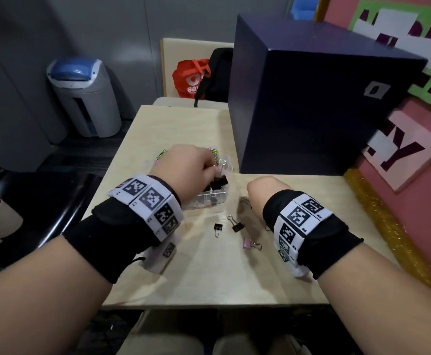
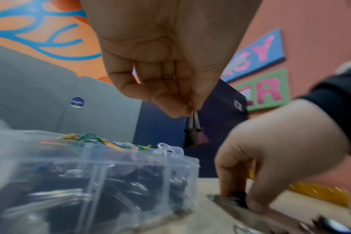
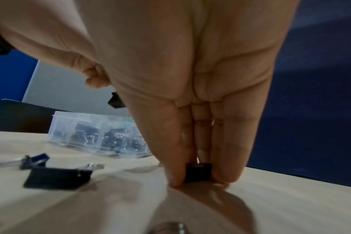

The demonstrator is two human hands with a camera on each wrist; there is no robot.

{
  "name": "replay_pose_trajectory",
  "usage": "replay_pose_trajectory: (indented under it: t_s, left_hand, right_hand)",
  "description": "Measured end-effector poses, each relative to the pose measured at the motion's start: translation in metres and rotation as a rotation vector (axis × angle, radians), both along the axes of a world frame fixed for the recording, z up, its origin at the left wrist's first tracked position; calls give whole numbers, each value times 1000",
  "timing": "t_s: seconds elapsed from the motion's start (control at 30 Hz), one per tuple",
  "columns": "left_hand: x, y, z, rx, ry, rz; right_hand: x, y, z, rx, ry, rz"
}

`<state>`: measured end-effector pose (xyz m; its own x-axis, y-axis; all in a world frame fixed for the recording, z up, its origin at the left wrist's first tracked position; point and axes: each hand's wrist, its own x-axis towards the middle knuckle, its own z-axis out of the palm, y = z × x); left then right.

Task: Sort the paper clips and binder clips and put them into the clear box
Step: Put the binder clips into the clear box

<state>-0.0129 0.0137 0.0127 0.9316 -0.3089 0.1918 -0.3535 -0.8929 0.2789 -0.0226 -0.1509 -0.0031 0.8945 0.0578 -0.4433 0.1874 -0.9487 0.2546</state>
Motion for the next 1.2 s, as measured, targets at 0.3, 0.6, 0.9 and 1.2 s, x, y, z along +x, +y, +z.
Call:
replay_pose_trajectory:
  t_s: [0.3,0.6,0.9,1.2]
  left_hand:
    - [9,39,-10,235,91,275]
    - [-27,-9,-15,437,296,-205]
    - [-29,-42,-24,608,341,-269]
    - [-22,-26,-19,453,314,-192]
  right_hand:
    - [5,12,14,541,-407,-60]
    - [-13,-6,28,111,8,-109]
    - [-31,-17,13,-100,207,-85]
    - [-16,-3,4,169,-8,-85]
